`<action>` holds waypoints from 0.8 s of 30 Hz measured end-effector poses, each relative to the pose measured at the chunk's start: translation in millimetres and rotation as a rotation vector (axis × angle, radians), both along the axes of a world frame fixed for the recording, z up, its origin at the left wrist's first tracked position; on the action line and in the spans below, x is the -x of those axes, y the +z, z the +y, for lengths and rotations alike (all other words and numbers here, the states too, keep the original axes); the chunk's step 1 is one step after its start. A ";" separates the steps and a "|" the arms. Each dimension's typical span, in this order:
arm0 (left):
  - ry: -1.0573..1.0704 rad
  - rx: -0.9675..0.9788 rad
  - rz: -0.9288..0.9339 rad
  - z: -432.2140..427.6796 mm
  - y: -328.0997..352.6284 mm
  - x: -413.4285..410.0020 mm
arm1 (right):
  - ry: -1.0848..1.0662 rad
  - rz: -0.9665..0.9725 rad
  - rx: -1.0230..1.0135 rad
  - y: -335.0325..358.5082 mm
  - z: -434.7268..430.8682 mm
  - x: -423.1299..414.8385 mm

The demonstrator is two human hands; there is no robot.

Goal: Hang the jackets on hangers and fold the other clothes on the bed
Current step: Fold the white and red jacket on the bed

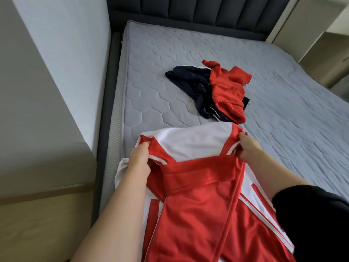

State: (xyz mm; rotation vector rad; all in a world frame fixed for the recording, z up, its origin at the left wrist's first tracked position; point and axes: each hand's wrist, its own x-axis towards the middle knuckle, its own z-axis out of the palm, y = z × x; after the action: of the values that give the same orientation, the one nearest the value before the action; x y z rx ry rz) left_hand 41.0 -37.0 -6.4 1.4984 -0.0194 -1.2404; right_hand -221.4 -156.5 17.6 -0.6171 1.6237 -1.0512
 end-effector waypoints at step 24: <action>-0.001 0.067 -1.031 14.6 -2.4 19.7 | 0.038 0.695 0.294 -22.0 57.0 -4.2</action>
State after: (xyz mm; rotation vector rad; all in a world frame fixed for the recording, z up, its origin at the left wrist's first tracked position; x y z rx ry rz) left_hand 21.2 -22.4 -8.8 1.9180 -0.7286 -0.3487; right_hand -217.2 -99.5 -4.5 -1.3131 2.0417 -1.1245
